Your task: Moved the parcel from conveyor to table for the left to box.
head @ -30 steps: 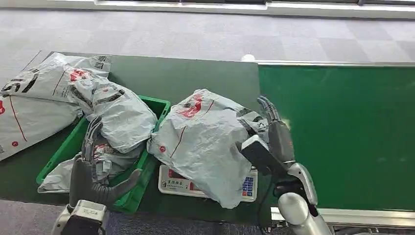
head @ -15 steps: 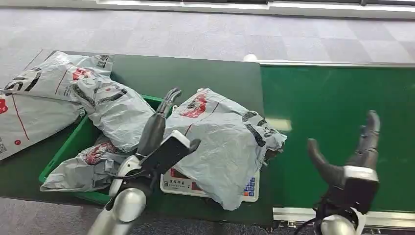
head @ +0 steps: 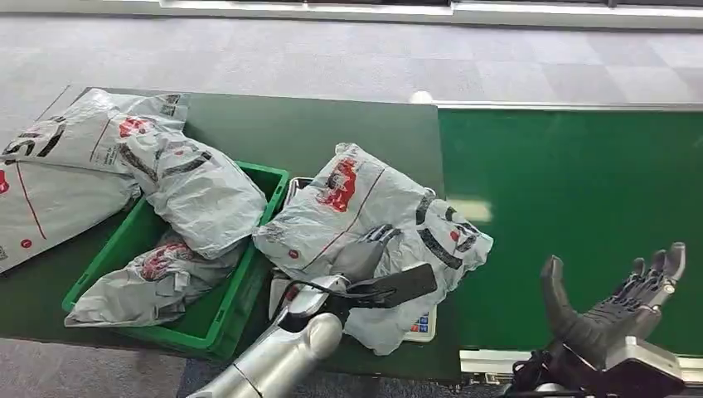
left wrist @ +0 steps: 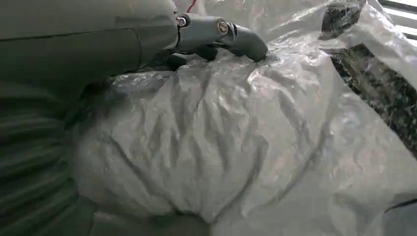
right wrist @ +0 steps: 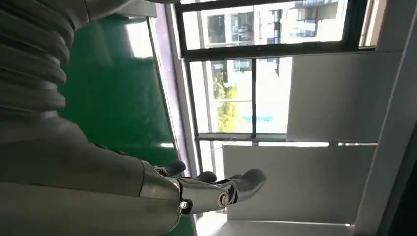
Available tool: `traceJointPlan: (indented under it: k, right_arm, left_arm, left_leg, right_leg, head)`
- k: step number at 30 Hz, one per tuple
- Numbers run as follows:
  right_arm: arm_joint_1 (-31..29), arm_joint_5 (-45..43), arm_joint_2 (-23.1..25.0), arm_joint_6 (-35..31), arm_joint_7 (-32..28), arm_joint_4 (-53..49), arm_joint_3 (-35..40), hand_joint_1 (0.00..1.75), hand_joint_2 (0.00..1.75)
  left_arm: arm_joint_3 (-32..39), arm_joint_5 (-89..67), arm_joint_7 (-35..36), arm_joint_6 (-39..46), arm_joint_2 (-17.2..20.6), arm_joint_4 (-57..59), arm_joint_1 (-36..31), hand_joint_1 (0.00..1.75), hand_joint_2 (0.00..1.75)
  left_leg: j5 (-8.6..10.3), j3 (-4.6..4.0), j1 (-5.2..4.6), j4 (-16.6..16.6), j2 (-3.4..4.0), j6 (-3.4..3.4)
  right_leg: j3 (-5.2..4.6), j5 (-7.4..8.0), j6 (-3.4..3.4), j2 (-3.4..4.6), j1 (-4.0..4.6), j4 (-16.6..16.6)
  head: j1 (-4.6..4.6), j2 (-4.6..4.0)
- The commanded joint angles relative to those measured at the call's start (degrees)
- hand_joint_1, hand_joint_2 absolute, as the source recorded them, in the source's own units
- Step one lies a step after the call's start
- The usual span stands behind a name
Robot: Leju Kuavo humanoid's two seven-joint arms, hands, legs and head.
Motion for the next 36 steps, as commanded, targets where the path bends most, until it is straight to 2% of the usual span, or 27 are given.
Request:
traceJointPlan:
  k: [1, 7, 10, 11, 13, 14, 15, 18, 23, 32, 36]
  right_arm:
    - [-1.4, 0.6, 2.8, 0.0, 0.9, 0.4, 2.2, 0.00, 1.75]
    - [-1.4, 0.6, 2.8, 0.0, 0.9, 0.4, 2.2, 0.00, 1.75]
    - [-1.0, 0.8, 3.3, 0.0, 1.5, 0.1, 2.2, 0.00, 1.75]
    - [-0.8, 1.5, 3.3, 0.0, 1.9, 0.0, 2.3, 0.00, 1.75]
    - [-0.4, 2.4, 3.6, 0.0, 2.5, -0.5, 2.3, 0.00, 1.75]
    - [0.1, 3.0, 3.8, 0.0, 2.7, -0.5, 1.9, 0.00, 1.75]
    - [0.5, 3.1, 3.8, 0.0, 2.8, -0.3, 1.5, 0.00, 1.75]
    - [0.7, 2.1, 3.4, 0.0, 1.8, 0.7, 0.7, 0.00, 1.75]
    - [0.4, 1.3, 4.3, 0.0, 0.2, 0.7, -2.3, 0.00, 1.75]
    - [0.3, 0.3, 3.9, 0.0, -0.3, 1.0, -3.2, 0.00, 1.75]
    - [0.2, -0.1, 3.7, 0.0, -0.6, 1.2, -3.8, 0.00, 1.75]
  left_arm:
    - [-1.8, -2.7, 0.1, 3.2, 1.6, 12.7, -3.8, 1.75, 1.75]
    - [-1.8, -2.7, 0.1, 3.2, 1.6, 12.7, -3.8, 1.75, 1.75]
    - [0.6, -3.4, 0.3, 7.4, 1.9, 10.2, -3.0, 1.75, 1.75]
    - [1.9, -3.2, -0.4, 8.8, 2.2, 8.6, -2.7, 1.75, 1.75]
    - [5.0, -2.6, -2.0, 11.0, 3.3, 2.9, -1.8, 1.75, 1.75]
    - [7.7, -2.4, -2.5, 12.1, 3.0, -3.3, 0.9, 1.75, 1.75]
    - [9.3, -2.9, -2.3, 11.8, 3.6, -11.2, 3.2, 1.75, 1.75]
    - [11.7, -2.4, -1.5, 8.5, 5.7, -24.8, 4.9, 1.75, 1.75]
    - [15.0, 2.8, -3.9, 5.8, 7.8, -36.1, 5.6, 1.75, 1.75]
    - [15.3, 5.5, -4.2, 4.8, 8.0, -36.9, 4.2, 1.75, 1.75]
    - [15.8, 8.6, -5.6, 7.7, 9.0, -37.6, 2.2, 1.75, 1.75]
  left_leg:
    - [0.04, 0.14, 0.00, -0.1, 0.18, 0.00]
    - [0.05, 0.17, 0.00, -0.1, 0.16, 0.03]
    - [0.15, 0.04, -0.02, -0.2, 0.18, 0.04]
    - [0.14, -0.24, -0.02, -0.1, 0.17, 0.08]
    - [-0.13, -0.28, -0.01, -0.1, 0.22, 0.03]
    - [-0.18, -0.16, -0.02, -0.1, 0.18, 0.05]
    - [-0.02, -0.40, -0.02, -0.1, 0.26, 0.02]
    - [0.42, -0.31, -0.02, -0.1, 0.20, 0.03]
    - [0.66, -0.43, -0.01, -0.1, 0.23, 0.00]
    - [0.70, -0.63, -0.02, -0.2, 0.11, 0.01]
    - [0.71, -0.68, -0.01, -0.1, 0.02, 0.01]
  right_leg:
    - [0.07, 0.09, -0.06, 0.17, 0.01, -0.1]
    - [0.16, 0.08, 0.01, 0.14, 0.00, -0.1]
    - [0.17, 0.20, 0.00, 0.14, -0.02, -0.1]
    - [0.10, 0.20, 0.00, 0.13, -0.01, -0.1]
    - [0.07, -0.02, -0.01, 0.16, 0.00, -0.1]
    - [0.20, -0.09, -0.01, 0.12, -0.01, -0.1]
    - [-0.05, 0.09, -0.09, 0.18, 0.00, -0.1]
    - [-0.10, 0.48, -0.08, 0.11, -0.01, 0.0]
    - [-0.53, 0.62, -0.06, 0.18, 0.01, 0.0]
    - [-0.68, 0.61, -0.01, 0.12, 0.00, -0.1]
    - [-0.70, 0.60, 0.00, 0.01, 0.00, 0.0]
  head:
    - [-0.02, 0.00]
    - [-0.02, 0.00]
    - [-0.02, 0.00]
    - [-0.02, 0.00]
    - [-0.02, 0.00]
    - [-0.02, 0.00]
    - [-0.02, 0.00]
    - [-0.02, 0.00]
    - [-0.02, 0.00]
    - [-0.02, 0.00]
    - [-0.02, 0.00]
